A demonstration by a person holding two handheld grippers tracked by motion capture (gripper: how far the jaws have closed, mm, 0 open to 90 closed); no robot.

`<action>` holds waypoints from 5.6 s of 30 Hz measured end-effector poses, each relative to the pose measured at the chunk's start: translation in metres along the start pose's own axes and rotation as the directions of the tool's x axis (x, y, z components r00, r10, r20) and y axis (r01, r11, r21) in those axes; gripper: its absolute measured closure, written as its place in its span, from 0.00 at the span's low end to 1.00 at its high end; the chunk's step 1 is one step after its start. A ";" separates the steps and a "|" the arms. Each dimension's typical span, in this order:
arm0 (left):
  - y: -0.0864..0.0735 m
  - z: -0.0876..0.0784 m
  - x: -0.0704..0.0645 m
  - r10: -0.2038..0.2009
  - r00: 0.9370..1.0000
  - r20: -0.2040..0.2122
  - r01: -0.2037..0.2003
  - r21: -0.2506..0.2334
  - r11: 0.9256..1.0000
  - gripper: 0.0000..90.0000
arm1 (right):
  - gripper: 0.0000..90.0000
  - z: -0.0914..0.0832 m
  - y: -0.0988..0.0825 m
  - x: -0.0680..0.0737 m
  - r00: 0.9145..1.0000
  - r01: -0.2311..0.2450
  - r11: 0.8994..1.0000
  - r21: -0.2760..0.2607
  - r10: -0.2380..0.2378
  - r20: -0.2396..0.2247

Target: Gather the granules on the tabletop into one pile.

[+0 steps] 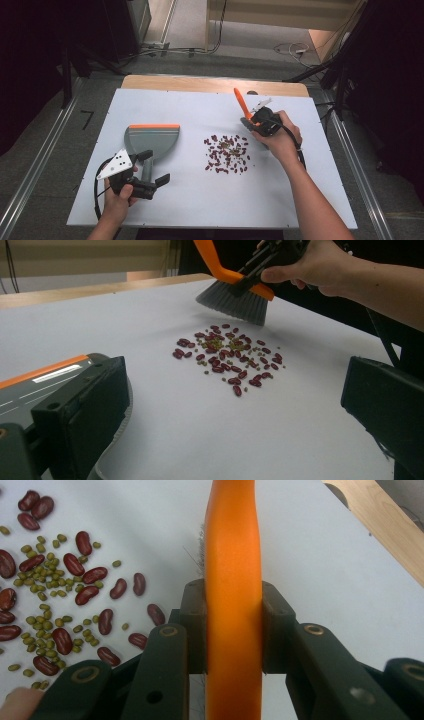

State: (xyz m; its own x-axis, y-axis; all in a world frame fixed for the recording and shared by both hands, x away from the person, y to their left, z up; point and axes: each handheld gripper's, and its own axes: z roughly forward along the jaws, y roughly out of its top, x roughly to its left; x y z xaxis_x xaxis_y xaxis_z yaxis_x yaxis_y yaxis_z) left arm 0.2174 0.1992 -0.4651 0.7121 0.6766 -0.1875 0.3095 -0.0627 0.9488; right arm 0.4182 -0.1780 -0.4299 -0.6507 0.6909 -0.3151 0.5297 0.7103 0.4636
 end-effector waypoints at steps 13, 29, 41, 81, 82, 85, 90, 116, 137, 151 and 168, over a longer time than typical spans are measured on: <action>0.001 -0.003 -0.001 0.002 1.000 -0.009 -0.002 -0.011 1.000 0.00 | 0.77 0.007 0.013 0.032 0.992 0.097 0.994 0.056 -0.092 -0.088; 0.001 -0.004 -0.001 0.006 1.000 -0.010 -0.006 -0.007 1.000 0.00 | 0.77 -0.010 -0.001 0.050 0.976 0.155 0.988 0.025 -0.149 -0.159; 0.001 -0.006 0.001 0.002 1.000 -0.015 -0.002 -0.013 1.000 0.00 | 0.77 -0.012 0.012 0.029 0.984 0.123 0.992 -0.042 -0.127 -0.127; 0.001 -0.008 0.001 -0.002 1.000 -0.011 0.002 -0.021 1.000 0.00 | 0.77 -0.008 0.046 0.057 0.933 0.313 0.947 -0.069 -0.320 -0.162; 0.001 -0.008 0.001 -0.003 1.000 -0.011 0.002 -0.021 1.000 0.00 | 0.77 -0.006 0.049 0.058 0.932 0.321 0.945 -0.070 -0.328 -0.155; 0.001 -0.008 0.001 -0.003 1.000 -0.012 0.003 -0.021 1.000 0.00 | 0.77 0.000 0.059 0.062 0.930 0.332 0.940 -0.080 -0.341 -0.141; 0.001 -0.010 0.002 -0.006 1.000 -0.015 0.006 -0.023 1.000 0.00 | 0.77 0.012 0.069 0.074 0.905 0.402 0.913 -0.067 -0.407 -0.122; 0.001 -0.008 -0.001 0.002 1.000 -0.017 -0.002 -0.019 1.000 0.00 | 0.77 -0.013 0.039 0.095 0.805 0.531 0.839 -0.118 -0.543 -0.239; 0.001 -0.011 0.002 -0.003 1.000 -0.026 0.002 -0.028 1.000 0.00 | 0.77 -0.030 0.050 0.125 0.840 -0.075 0.996 -0.046 0.038 -0.541; 0.000 -0.010 0.001 -0.005 1.000 -0.026 0.004 -0.021 1.000 0.00 | 0.76 0.008 0.037 0.107 0.832 -0.274 0.956 0.100 0.288 -0.474; 0.000 -0.009 0.000 0.002 1.000 -0.027 -0.002 -0.016 1.000 0.00 | 0.75 0.011 0.004 0.072 0.792 -0.383 0.912 0.144 0.405 -0.456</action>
State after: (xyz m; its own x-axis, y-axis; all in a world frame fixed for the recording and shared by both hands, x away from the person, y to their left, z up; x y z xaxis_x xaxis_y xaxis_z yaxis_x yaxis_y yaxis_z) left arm 0.2114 0.2056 -0.4622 0.6951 0.6964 -0.1788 0.2976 -0.0522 0.9533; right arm 0.3796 -0.1236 -0.4597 -0.5496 0.7734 0.3158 0.8108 0.4028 0.4247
